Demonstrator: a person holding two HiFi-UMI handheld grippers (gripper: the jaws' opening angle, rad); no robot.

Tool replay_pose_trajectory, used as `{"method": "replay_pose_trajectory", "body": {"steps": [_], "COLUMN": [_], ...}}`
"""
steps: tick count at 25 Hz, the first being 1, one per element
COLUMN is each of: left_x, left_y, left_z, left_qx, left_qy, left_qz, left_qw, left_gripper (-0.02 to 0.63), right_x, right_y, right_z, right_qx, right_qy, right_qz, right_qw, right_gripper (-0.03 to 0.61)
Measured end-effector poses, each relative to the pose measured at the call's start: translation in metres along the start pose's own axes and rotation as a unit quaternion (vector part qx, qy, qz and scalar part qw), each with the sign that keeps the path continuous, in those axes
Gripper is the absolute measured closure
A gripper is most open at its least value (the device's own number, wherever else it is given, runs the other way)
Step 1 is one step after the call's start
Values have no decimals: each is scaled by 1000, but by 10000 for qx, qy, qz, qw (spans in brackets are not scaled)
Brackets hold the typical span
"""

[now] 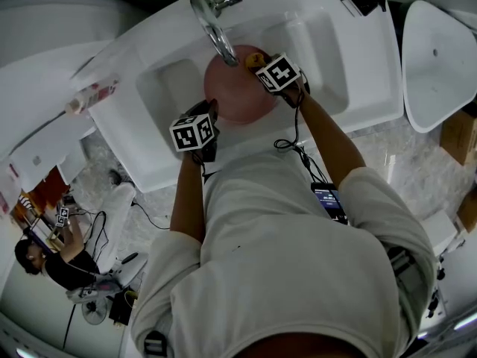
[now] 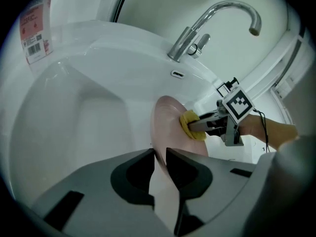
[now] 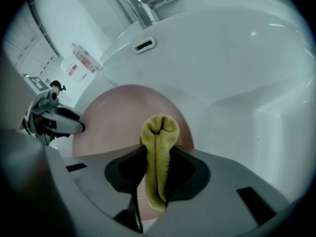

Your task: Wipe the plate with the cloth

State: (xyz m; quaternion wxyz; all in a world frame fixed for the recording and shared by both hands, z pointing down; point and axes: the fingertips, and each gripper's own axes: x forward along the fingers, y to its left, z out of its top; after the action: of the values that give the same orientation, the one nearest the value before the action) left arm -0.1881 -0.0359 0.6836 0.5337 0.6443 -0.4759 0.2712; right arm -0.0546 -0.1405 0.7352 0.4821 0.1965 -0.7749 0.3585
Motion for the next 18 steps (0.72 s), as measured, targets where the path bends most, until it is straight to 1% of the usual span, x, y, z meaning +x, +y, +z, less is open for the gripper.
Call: {"method": "replay_pose_trajectory", "body": {"steps": [2, 6, 9, 12, 18], "left_x": [1, 3, 3, 3, 3], "left_y": [-2, -2, -1, -1, 0], "left_z": [1, 1, 1, 2, 2], "left_qx": [46, 96, 52, 26, -73], "left_qy": [6, 50, 43, 17, -7], "left_qz": [-8, 14, 15, 17, -39], "left_qw": [10000, 9999, 10000, 10000, 10000], "left_gripper": [528, 526, 526, 526, 526], "right_x": [1, 11, 13, 17, 19], "right_y": [-1, 16, 44, 71, 111], "right_z": [10, 21, 28, 35, 27], "right_qx": [40, -428, -700, -993, -1747], "right_qy": [-55, 4, -47, -232, -299], "right_qz": [-78, -134, 44, 241, 556], "right_qw": [9999, 9990, 9975, 9945, 9826], "right_gripper": [482, 482, 482, 482, 482]}}
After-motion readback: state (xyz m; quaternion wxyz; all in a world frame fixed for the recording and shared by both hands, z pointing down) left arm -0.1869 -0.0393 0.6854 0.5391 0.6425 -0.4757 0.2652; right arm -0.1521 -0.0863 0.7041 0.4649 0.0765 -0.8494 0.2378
